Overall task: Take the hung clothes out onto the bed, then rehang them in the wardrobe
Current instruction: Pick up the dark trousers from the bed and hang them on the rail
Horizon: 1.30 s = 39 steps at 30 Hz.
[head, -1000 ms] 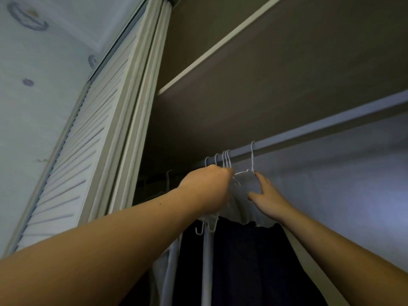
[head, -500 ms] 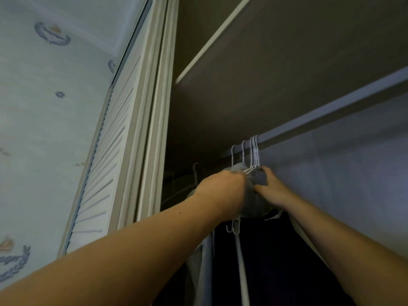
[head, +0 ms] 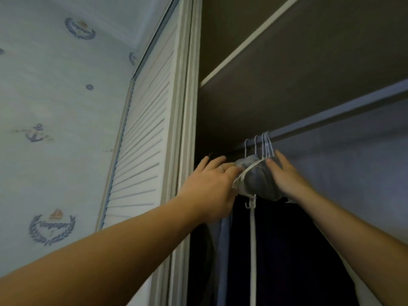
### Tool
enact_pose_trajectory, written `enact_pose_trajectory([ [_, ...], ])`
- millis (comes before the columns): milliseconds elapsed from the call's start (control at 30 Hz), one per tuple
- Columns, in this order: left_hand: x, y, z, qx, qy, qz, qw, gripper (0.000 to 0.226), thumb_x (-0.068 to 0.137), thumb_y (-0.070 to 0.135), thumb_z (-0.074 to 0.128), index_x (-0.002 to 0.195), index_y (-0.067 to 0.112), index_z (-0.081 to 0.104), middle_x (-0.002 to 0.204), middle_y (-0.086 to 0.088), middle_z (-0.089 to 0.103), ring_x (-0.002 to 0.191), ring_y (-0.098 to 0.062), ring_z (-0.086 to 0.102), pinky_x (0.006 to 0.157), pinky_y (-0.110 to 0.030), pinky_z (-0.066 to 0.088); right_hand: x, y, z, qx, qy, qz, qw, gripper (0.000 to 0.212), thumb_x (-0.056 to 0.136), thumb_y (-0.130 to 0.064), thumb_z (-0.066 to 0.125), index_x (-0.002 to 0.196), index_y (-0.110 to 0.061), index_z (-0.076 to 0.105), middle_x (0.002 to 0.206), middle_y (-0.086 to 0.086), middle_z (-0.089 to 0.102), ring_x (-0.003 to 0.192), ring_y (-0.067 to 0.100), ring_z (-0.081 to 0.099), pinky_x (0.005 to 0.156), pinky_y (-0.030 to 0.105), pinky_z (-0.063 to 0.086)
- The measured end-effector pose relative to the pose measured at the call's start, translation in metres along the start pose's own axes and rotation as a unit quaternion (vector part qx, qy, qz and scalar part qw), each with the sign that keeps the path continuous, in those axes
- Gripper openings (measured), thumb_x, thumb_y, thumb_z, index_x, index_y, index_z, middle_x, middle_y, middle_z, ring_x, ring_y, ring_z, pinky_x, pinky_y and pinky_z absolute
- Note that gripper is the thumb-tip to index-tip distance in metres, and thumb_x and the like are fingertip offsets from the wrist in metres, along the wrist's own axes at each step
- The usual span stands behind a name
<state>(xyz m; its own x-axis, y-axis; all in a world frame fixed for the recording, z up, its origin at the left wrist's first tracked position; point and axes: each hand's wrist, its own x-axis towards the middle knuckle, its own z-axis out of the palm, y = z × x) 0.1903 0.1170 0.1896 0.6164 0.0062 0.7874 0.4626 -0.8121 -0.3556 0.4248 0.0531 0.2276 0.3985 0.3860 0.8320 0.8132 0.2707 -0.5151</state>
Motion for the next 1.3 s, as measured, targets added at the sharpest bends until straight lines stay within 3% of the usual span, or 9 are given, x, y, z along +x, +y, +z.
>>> enact_pose_trajectory([
  [100, -0.061, -0.022, -0.027, 0.020, 0.039, -0.020, 0.999, 0.062, 0.100, 0.050, 0.036, 0.155, 0.032, 0.016, 0.164, 0.006, 0.018, 0.152, -0.016, -0.001, 0.123, -0.041, -0.005, -0.037, -0.037, 0.012, -0.006, -0.007, -0.029, 1.000, 0.056, 0.098, -0.053, 0.040, 0.151, -0.039, 0.025, 0.157, -0.005, 0.030, 0.144, 0.019, 0.029, 0.117, 0.045, 0.024],
  [233, -0.158, -0.058, -0.071, 0.065, 0.024, -0.097, 0.993, 0.070, 0.094, 0.061, 0.013, 0.157, 0.031, 0.009, 0.166, 0.006, 0.009, 0.152, -0.017, -0.007, 0.124, -0.043, -0.003, -0.111, -0.095, 0.053, 0.041, -0.085, -0.086, 0.992, 0.068, 0.086, -0.075, 0.038, 0.148, -0.050, 0.020, 0.144, -0.009, 0.040, 0.139, 0.014, 0.031, 0.117, 0.046, 0.024],
  [333, -0.237, -0.080, -0.112, 0.083, -0.007, -0.153, 0.985, 0.076, 0.091, 0.067, 0.005, 0.158, 0.032, 0.005, 0.166, 0.009, 0.002, 0.152, -0.015, -0.012, 0.123, -0.041, -0.008, -0.172, -0.140, 0.104, 0.056, -0.111, -0.145, 0.982, 0.063, 0.094, -0.064, 0.039, 0.150, -0.043, 0.020, 0.156, -0.017, 0.023, 0.148, 0.008, 0.012, 0.121, 0.037, 0.013],
  [600, -0.478, -0.092, -0.259, 0.165, -0.079, -0.308, 0.934, 0.074, 0.095, 0.069, 0.012, 0.158, 0.030, 0.009, 0.166, 0.008, 0.002, 0.152, -0.016, -0.011, 0.124, -0.049, 0.003, -0.374, -0.273, 0.236, 0.056, -0.261, -0.254, 0.930, 0.063, 0.089, -0.067, 0.021, 0.145, -0.056, -0.005, 0.158, -0.029, -0.006, 0.143, -0.007, -0.018, 0.120, 0.034, -0.005],
  [800, -0.664, -0.029, -0.386, 0.240, -0.126, -0.435, 0.859, 0.073, 0.096, 0.067, 0.022, 0.157, 0.028, 0.017, 0.166, 0.006, 0.007, 0.153, -0.020, -0.004, 0.122, -0.049, 0.003, -0.564, -0.381, 0.298, 0.147, -0.374, -0.325, 0.856, 0.067, 0.092, -0.065, 0.022, 0.151, -0.047, -0.006, 0.160, -0.024, -0.010, 0.147, 0.004, -0.017, 0.121, 0.042, -0.003],
  [900, -0.749, 0.022, -0.441, 0.269, -0.160, -0.508, 0.803, 0.073, 0.096, 0.068, 0.022, 0.158, 0.029, 0.015, 0.166, 0.006, 0.003, 0.153, -0.020, -0.007, 0.122, -0.051, 0.000, -0.659, -0.440, 0.308, 0.203, -0.435, -0.359, 0.800, 0.070, 0.092, -0.065, 0.023, 0.153, -0.043, -0.002, 0.161, -0.021, -0.008, 0.148, 0.008, -0.016, 0.121, 0.043, -0.001],
  [1033, -0.846, 0.103, -0.504, 0.323, -0.181, -0.616, 0.696, 0.074, 0.096, 0.070, 0.020, 0.158, 0.031, 0.011, 0.166, 0.009, -0.004, 0.152, -0.021, -0.011, 0.122, -0.052, 0.000, -0.781, -0.510, 0.307, 0.280, -0.520, -0.390, 0.707, 0.070, 0.093, -0.066, 0.023, 0.154, -0.042, -0.003, 0.161, -0.022, -0.010, 0.148, 0.007, -0.019, 0.121, 0.046, -0.003],
  [1233, -0.957, 0.248, -0.578, 0.376, -0.191, -0.762, 0.492, 0.074, 0.095, 0.073, 0.017, 0.158, 0.034, 0.009, 0.166, 0.006, 0.001, 0.153, -0.021, -0.009, 0.122, -0.052, 0.003, -0.948, -0.591, 0.285, 0.370, -0.615, -0.422, 0.553, 0.069, 0.092, -0.068, 0.024, 0.151, -0.047, -0.007, 0.160, -0.025, -0.009, 0.149, 0.009, -0.012, 0.121, 0.044, 0.005],
  [1300, -0.981, 0.293, -0.598, 0.391, -0.198, -0.796, 0.417, 0.077, 0.092, 0.076, 0.013, 0.157, 0.036, 0.005, 0.166, 0.007, -0.002, 0.152, -0.020, -0.012, 0.120, -0.048, -0.004, -0.997, -0.612, 0.270, 0.381, -0.641, -0.431, 0.508, 0.068, 0.092, -0.067, 0.023, 0.149, -0.050, -0.010, 0.161, -0.022, -0.006, 0.149, 0.009, -0.010, 0.121, 0.043, 0.004],
])
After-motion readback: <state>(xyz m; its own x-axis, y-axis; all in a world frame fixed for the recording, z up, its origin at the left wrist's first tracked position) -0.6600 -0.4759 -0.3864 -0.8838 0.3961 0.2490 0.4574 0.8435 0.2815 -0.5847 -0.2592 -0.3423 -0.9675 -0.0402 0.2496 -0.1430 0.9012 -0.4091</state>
